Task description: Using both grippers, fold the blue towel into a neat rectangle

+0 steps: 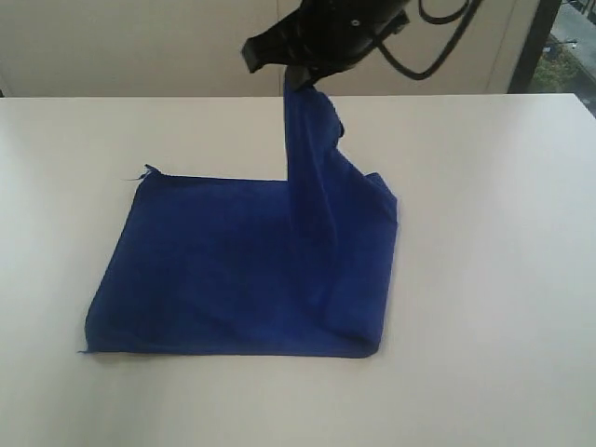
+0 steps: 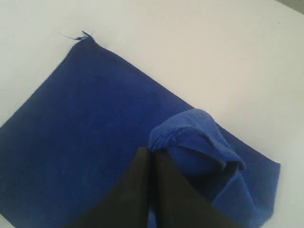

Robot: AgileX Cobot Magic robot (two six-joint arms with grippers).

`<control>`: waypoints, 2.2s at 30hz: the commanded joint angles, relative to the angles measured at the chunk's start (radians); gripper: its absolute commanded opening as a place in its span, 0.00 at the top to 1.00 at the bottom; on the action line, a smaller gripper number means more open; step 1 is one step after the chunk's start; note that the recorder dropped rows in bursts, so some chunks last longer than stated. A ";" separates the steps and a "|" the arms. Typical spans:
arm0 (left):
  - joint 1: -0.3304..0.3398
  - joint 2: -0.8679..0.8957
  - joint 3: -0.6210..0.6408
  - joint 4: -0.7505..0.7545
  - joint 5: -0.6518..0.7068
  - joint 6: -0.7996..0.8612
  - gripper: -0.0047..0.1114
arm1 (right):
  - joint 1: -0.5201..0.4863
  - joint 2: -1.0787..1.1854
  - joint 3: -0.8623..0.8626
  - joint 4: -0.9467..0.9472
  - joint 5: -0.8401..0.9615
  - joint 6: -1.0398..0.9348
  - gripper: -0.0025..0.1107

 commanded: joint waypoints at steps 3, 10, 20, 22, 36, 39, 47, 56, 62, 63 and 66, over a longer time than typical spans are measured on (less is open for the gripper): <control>0.004 -0.011 0.006 -0.014 0.010 0.001 0.96 | 0.114 0.142 -0.149 0.044 -0.002 -0.014 0.98; 0.004 -0.011 0.006 -0.014 0.010 0.001 0.96 | 0.223 0.366 -0.258 0.169 -0.124 -0.038 0.98; 0.004 -0.011 0.006 -0.014 0.010 0.001 0.96 | 0.297 0.576 -0.324 0.179 -0.186 -0.038 0.98; 0.004 -0.011 0.006 -0.014 0.010 0.001 0.96 | 0.297 0.576 -0.324 0.178 -0.183 -0.038 0.94; 0.004 -0.011 0.006 -0.014 0.010 0.001 0.96 | 0.221 0.397 -0.324 0.172 0.042 -0.035 0.57; 0.004 -0.011 0.006 -0.014 0.010 0.001 0.96 | 0.154 0.391 -0.324 0.168 0.121 -0.057 0.61; 0.004 -0.011 0.006 -0.014 0.010 0.001 0.96 | -0.015 0.419 -0.322 0.035 0.193 -0.069 0.98; 0.004 -0.011 0.006 -0.014 0.010 0.001 0.96 | -0.144 0.510 -0.322 0.033 0.169 -0.169 0.98; 0.004 -0.011 0.006 -0.014 0.010 0.001 0.96 | -0.191 0.564 -0.322 0.039 0.138 -0.189 0.98; 0.004 -0.011 0.006 -0.014 0.010 0.001 0.96 | -0.193 0.574 -0.322 0.039 0.135 -0.196 0.98; 0.004 -0.011 0.006 -0.014 0.010 0.001 0.96 | -0.197 0.604 -0.322 0.030 0.122 -0.198 0.98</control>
